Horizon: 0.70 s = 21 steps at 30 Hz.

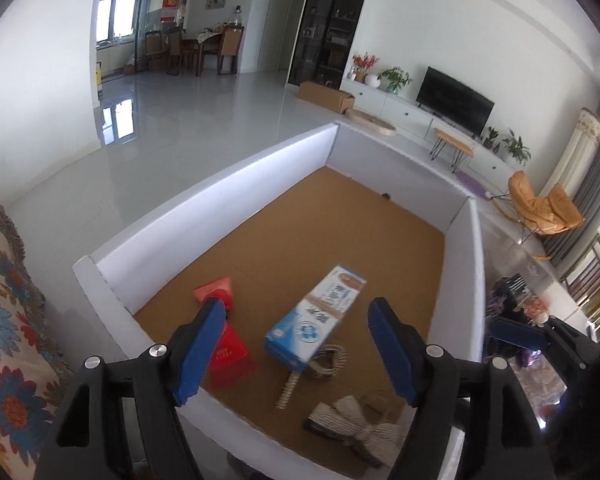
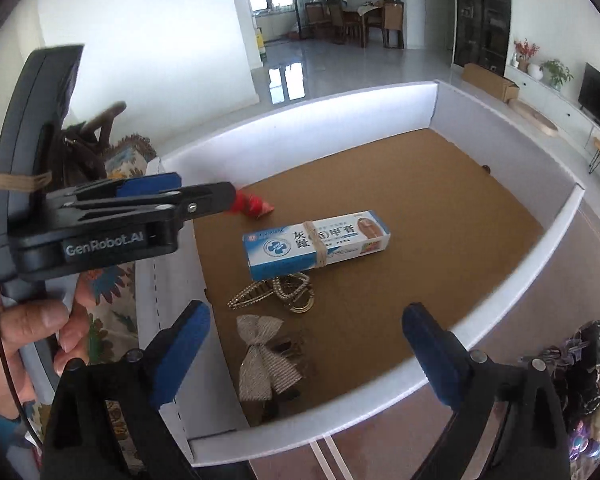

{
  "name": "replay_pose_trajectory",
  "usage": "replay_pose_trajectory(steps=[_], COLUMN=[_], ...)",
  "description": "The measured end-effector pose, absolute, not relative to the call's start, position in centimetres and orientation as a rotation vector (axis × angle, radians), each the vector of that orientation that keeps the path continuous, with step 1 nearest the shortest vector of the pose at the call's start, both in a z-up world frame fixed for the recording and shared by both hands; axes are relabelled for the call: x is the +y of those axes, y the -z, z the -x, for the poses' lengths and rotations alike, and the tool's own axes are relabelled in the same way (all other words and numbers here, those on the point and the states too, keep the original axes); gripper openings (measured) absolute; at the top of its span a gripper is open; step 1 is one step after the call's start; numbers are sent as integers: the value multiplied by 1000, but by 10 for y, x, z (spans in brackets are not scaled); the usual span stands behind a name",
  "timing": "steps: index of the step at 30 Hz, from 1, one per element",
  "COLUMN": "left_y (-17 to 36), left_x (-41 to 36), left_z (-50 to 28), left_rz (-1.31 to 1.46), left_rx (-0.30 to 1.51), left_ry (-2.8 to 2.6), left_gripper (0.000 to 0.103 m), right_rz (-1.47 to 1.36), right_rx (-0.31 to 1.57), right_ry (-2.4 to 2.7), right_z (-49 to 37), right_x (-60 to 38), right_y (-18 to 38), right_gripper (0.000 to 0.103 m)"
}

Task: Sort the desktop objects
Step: 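Carry both items over the cardboard bin and open both tools to drop them, then move both empty tools back over the table pile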

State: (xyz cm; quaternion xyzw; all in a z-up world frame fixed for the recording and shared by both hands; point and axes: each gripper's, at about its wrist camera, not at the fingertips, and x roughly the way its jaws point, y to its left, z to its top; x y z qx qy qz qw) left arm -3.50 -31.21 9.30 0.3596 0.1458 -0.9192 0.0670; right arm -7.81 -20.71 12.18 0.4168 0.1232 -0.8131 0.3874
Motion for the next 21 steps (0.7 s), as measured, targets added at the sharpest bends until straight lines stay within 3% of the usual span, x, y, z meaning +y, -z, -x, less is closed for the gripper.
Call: replay_pose_trajectory(steps=[4, 7, 10, 15, 21], left_y=[-122, -132, -125, -72, -10], left_x=[-248, -188, -127, -35, 21], left_z=[13, -1, -9, -6, 2], left_rz=[-1003, -997, -1072, -1337, -1515], left_rx=[398, 367, 359, 170, -36], left_ry=[2990, 3172, 3348, 3412, 3302], left_gripper=[77, 94, 101, 101, 101], right_rz=[-896, -862, -981, -1331, -1434], right_rx=[245, 290, 292, 81, -98], right_ry=[2256, 2423, 2574, 2779, 2840], right_z=[61, 46, 37, 15, -19], right_x=[-122, -45, 38, 173, 237], right_y=[-143, -133, -103, -44, -18], right_gripper=[103, 103, 103, 103, 103])
